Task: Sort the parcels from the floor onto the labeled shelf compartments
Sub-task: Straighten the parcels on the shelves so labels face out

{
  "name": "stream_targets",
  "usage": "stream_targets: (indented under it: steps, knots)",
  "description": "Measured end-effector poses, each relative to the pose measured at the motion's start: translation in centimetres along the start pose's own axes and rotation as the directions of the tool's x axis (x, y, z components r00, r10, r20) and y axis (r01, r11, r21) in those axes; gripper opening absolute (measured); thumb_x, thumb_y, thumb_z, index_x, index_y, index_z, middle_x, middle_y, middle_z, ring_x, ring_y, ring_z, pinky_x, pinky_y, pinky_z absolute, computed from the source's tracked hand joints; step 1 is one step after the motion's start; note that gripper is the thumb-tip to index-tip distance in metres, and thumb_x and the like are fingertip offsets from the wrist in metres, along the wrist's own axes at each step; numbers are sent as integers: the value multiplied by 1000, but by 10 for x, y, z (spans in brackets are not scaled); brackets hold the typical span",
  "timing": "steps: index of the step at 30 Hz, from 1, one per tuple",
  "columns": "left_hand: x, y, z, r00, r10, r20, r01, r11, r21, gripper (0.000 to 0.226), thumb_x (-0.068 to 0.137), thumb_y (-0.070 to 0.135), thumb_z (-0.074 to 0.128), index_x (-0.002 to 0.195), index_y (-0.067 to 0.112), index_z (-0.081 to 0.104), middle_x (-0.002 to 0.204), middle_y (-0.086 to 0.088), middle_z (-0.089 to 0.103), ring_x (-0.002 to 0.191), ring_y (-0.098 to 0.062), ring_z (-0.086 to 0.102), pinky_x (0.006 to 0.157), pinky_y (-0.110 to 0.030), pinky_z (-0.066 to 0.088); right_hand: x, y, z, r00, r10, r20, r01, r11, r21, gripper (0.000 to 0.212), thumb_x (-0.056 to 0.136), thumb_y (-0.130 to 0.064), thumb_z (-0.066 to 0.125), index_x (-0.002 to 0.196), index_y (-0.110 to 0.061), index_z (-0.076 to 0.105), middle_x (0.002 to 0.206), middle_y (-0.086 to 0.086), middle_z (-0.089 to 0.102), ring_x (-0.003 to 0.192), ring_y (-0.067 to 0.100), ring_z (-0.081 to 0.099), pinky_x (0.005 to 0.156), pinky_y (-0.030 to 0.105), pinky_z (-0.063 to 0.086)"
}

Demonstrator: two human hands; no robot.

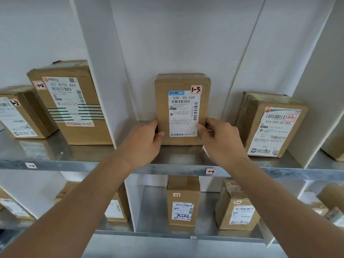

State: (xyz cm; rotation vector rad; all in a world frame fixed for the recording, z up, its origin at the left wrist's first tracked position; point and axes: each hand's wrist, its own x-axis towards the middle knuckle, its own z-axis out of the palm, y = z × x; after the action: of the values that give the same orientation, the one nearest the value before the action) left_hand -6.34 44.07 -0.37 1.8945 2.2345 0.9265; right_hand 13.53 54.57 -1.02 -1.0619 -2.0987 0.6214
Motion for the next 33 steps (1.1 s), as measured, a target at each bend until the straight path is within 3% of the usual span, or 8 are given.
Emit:
stream_targets:
  steps: [7, 11, 15, 18, 21, 27, 30, 33]
  knots:
    - [3, 0, 0, 999, -49, 25, 49, 999, -22, 24, 108, 24, 52, 129, 15, 59, 127, 1, 71, 108, -19, 68, 96, -38, 56, 2, -1, 1, 999, 22, 35, -24, 998, 59, 31, 108, -34, 53, 135, -23, 63, 133, -10, 69, 109, 4, 61, 79, -2, 38]
    - [-1, 10, -8, 992, -107, 61, 110, 993, -44, 32, 107, 29, 53, 137, 20, 56, 131, 4, 69, 116, -18, 66, 103, -41, 53, -2, -6, -3, 997, 21, 79, -26, 998, 65, 37, 109, -35, 51, 142, -21, 55, 141, -7, 64, 126, 16, 62, 95, 17, 43]
    - [-18, 27, -14, 974, -218, 69, 219, 976, -14, 47, 108, 38, 50, 144, 8, 45, 133, -13, 65, 117, -30, 65, 102, -47, 53, -16, -11, -15, 996, 46, 82, -51, 997, 57, 44, 108, -42, 49, 137, -10, 52, 134, 5, 67, 120, 29, 64, 99, 42, 52]
    - [-37, 46, -15, 973, -229, 35, 229, 973, -9, 51, 108, 37, 50, 146, 4, 43, 142, -13, 60, 126, -31, 61, 104, -41, 49, -34, -14, -28, 995, 19, 95, -24, 998, 56, 39, 108, -43, 48, 133, -14, 57, 130, 3, 69, 116, 26, 66, 92, 36, 52]
    - [-55, 69, -19, 984, -178, -2, 177, 983, -48, 50, 109, 32, 49, 154, 12, 40, 155, -3, 52, 136, -26, 54, 100, -26, 41, -56, -21, -43, 992, -24, 120, 18, 999, 50, 41, 110, -41, 46, 144, -21, 55, 133, -3, 68, 116, 22, 67, 89, 26, 47]
    - [-72, 97, -26, 998, -56, 29, 59, 992, -109, 43, 110, 32, 47, 151, 24, 48, 154, 10, 52, 142, -13, 48, 98, -8, 34, -87, -36, -75, 997, -29, 65, 27, 999, 34, 43, 110, -37, 47, 138, -7, 60, 130, 6, 70, 118, 24, 65, 86, 22, 44]
    - [-73, 107, -27, 999, -8, 38, 12, 995, -97, 53, 109, 37, 48, 158, 20, 40, 161, 6, 44, 149, -16, 41, 120, -29, 35, -96, -40, -83, 1000, 0, 23, 0, 1000, 22, 45, 109, -39, 46, 142, -10, 58, 125, 9, 72, 118, 26, 65, 96, 29, 46]
    - [-74, 118, -25, 997, 49, 67, -41, 992, -122, 49, 108, 34, 50, 154, 16, 45, 163, 1, 41, 150, -20, 39, 123, -41, 34, -103, -41, -88, 1000, 25, -7, -25, 1000, 6, 51, 109, -45, 44, 151, -16, 51, 139, 6, 66, 128, 23, 61, 99, 26, 42]
